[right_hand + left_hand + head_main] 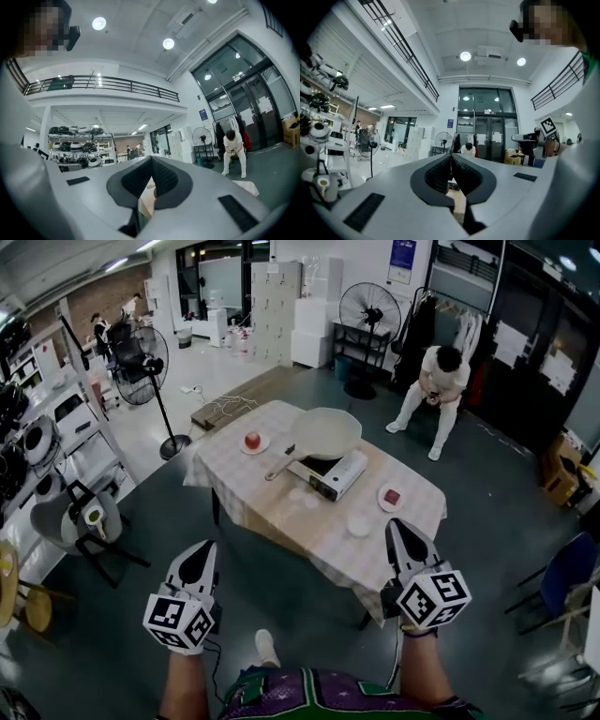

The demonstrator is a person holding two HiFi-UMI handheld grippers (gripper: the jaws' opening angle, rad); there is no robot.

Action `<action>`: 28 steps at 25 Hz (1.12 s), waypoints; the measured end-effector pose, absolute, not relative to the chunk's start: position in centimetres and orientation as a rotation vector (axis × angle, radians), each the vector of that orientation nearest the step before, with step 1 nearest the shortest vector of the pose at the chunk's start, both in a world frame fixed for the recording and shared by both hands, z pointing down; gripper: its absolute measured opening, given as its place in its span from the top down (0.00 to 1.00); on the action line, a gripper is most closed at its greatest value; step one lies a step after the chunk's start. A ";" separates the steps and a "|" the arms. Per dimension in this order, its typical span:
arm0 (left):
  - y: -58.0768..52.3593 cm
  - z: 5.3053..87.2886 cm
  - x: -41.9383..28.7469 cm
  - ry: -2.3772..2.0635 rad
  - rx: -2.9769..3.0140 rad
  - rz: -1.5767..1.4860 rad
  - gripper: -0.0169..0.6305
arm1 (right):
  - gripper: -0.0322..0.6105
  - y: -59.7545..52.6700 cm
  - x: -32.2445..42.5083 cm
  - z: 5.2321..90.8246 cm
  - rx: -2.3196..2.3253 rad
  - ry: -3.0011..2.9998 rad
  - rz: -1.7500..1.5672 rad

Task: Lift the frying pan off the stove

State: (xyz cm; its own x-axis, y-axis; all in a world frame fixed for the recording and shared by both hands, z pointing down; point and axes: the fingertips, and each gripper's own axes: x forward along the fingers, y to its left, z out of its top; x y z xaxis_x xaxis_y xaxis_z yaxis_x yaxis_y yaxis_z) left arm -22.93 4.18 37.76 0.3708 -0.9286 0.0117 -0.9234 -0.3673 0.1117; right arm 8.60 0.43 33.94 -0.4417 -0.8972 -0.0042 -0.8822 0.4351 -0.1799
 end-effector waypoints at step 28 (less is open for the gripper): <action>-32.5 38.6 -17.5 -1.530 2.624 0.044 0.94 | 0.94 -32.4 10.3 35.8 -1.544 2.574 -0.293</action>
